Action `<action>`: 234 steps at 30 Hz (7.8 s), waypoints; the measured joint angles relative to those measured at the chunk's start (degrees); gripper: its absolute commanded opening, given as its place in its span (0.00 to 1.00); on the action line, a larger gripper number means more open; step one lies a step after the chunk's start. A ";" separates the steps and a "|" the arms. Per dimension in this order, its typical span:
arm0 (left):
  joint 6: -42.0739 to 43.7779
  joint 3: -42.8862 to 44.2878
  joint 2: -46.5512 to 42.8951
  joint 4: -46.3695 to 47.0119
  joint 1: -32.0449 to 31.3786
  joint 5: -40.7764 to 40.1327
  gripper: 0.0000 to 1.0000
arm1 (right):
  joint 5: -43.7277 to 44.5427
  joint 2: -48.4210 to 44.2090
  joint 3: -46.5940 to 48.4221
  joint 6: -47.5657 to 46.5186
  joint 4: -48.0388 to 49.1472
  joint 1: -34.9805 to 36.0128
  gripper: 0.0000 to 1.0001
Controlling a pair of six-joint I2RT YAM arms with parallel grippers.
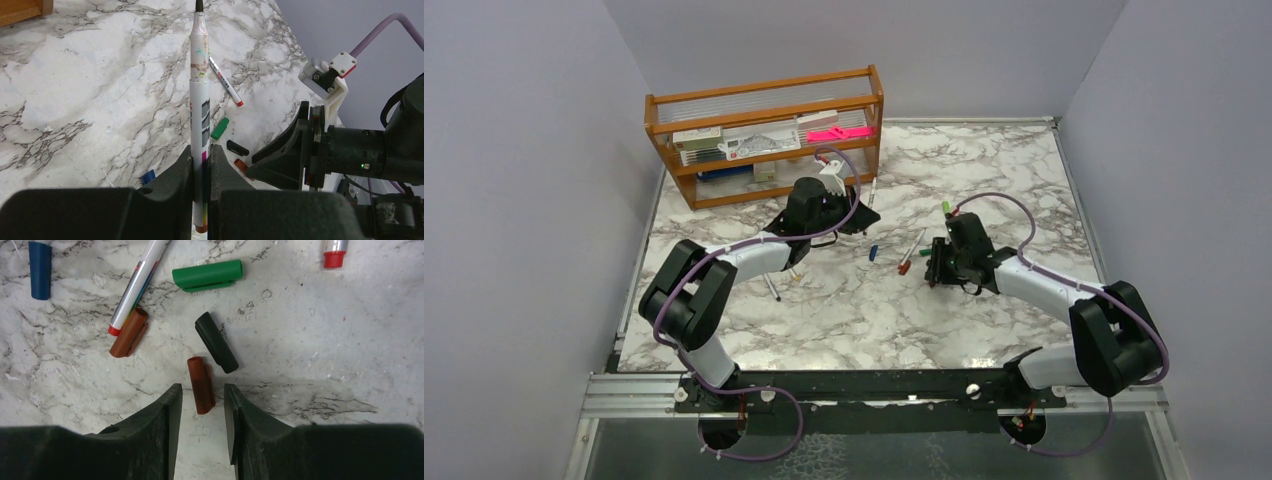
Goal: Insert the pens into the pen caps
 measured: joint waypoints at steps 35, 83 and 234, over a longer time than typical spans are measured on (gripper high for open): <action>0.31 -0.26 0.59 0.02 0.00 0.00 0.00 | 8.44 8.02 7.96 -9.33 -1.16 0.00 0.44; -1.31 -1.90 0.42 1.09 -0.15 1.86 0.00 | 6.38 4.15 10.01 -7.85 -2.75 1.88 0.01; 8.39 4.61 0.70 23.08 -6.75 17.00 0.00 | -6.16 -12.70 20.41 -4.39 23.56 1.99 0.18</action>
